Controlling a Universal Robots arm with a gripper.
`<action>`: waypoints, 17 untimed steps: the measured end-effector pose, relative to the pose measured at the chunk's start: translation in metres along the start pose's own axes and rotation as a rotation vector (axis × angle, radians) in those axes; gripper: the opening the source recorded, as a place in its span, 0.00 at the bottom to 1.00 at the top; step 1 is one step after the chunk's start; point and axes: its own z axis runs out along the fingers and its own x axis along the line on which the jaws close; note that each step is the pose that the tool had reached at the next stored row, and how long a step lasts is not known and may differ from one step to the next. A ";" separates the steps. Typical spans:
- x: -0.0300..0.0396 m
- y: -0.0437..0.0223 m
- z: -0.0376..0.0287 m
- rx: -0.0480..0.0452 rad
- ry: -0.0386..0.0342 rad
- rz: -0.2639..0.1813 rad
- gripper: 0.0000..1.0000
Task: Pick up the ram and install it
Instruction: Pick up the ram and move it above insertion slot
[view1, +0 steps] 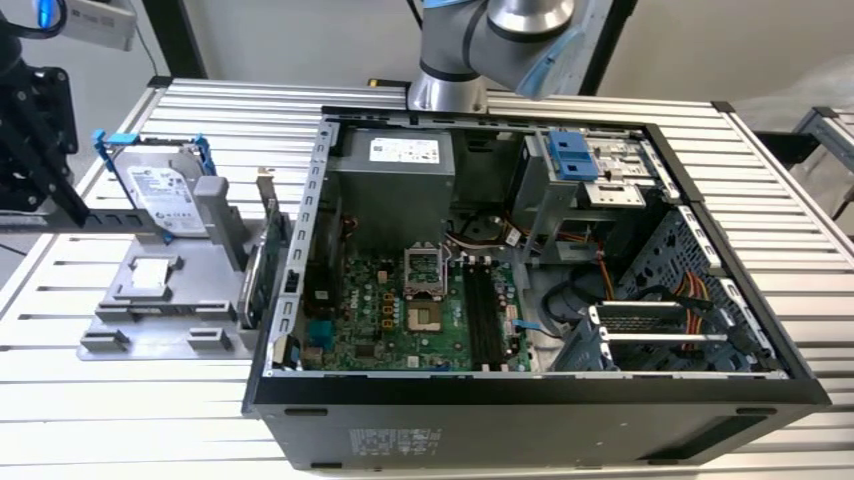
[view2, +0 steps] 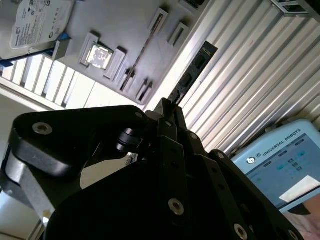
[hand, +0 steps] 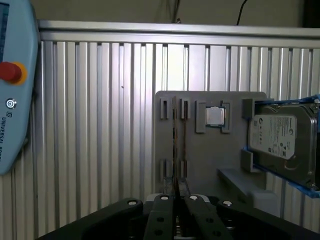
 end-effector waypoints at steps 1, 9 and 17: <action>-0.0001 0.0000 -0.0021 0.0000 0.0000 0.000 0.00; -0.0003 0.0001 -0.0090 0.0001 -0.0001 0.000 0.00; -0.0003 -0.0052 -0.0091 0.0000 0.0000 0.000 0.00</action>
